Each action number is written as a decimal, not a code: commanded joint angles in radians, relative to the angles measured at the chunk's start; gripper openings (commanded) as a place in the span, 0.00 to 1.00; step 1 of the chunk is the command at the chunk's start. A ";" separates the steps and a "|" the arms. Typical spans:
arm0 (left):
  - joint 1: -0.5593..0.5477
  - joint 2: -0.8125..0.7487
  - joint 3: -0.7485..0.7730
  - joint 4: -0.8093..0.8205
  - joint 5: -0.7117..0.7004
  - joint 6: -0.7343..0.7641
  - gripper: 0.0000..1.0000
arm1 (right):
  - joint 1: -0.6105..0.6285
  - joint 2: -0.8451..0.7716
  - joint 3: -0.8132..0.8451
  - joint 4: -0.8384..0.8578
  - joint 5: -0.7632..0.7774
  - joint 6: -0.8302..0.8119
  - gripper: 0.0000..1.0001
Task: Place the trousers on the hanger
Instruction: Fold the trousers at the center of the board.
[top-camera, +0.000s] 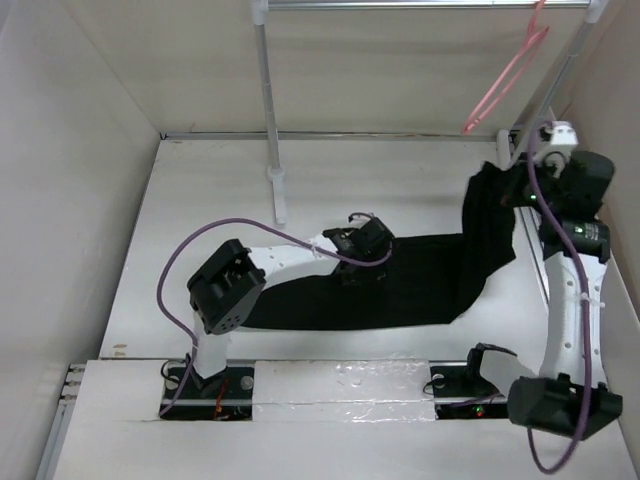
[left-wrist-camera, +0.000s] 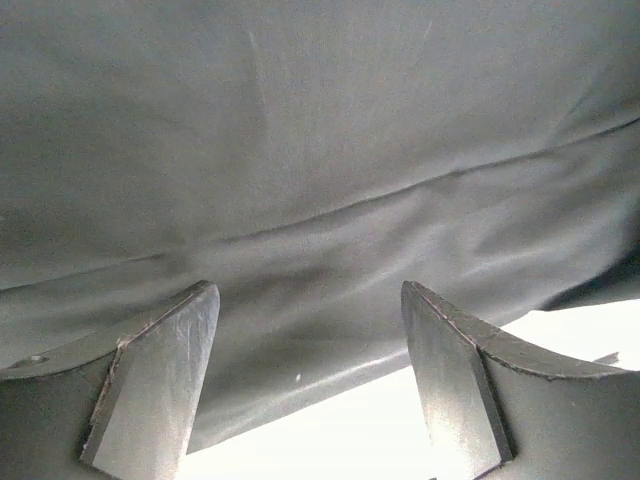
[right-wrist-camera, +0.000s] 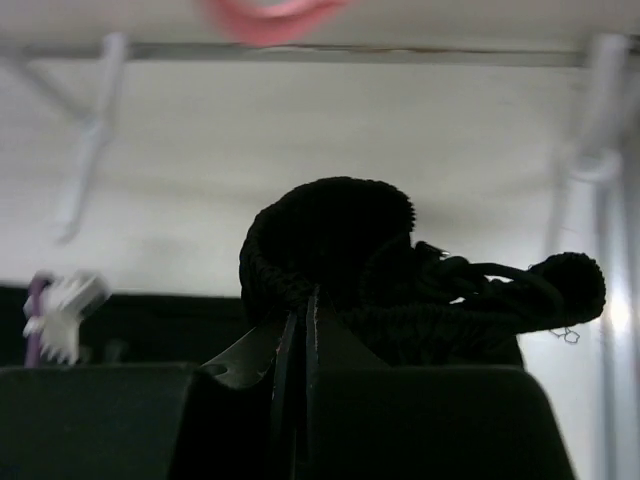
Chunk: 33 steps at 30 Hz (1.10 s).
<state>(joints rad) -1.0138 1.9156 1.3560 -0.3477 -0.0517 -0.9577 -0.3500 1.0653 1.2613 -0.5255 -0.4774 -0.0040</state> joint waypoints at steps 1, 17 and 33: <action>0.094 -0.162 0.074 -0.088 -0.085 0.011 0.71 | 0.178 -0.065 -0.005 0.019 0.018 0.060 0.00; 0.936 -0.894 -0.031 -0.286 -0.018 0.306 0.72 | 1.290 0.573 0.386 0.346 0.464 0.351 0.00; 0.936 -0.902 0.048 -0.337 -0.171 0.370 0.74 | 1.404 0.738 0.246 0.360 0.350 0.340 0.80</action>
<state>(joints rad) -0.0814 1.0279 1.4437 -0.6914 -0.2356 -0.6220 1.1728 2.0388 1.6299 -0.2630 -0.1627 0.3565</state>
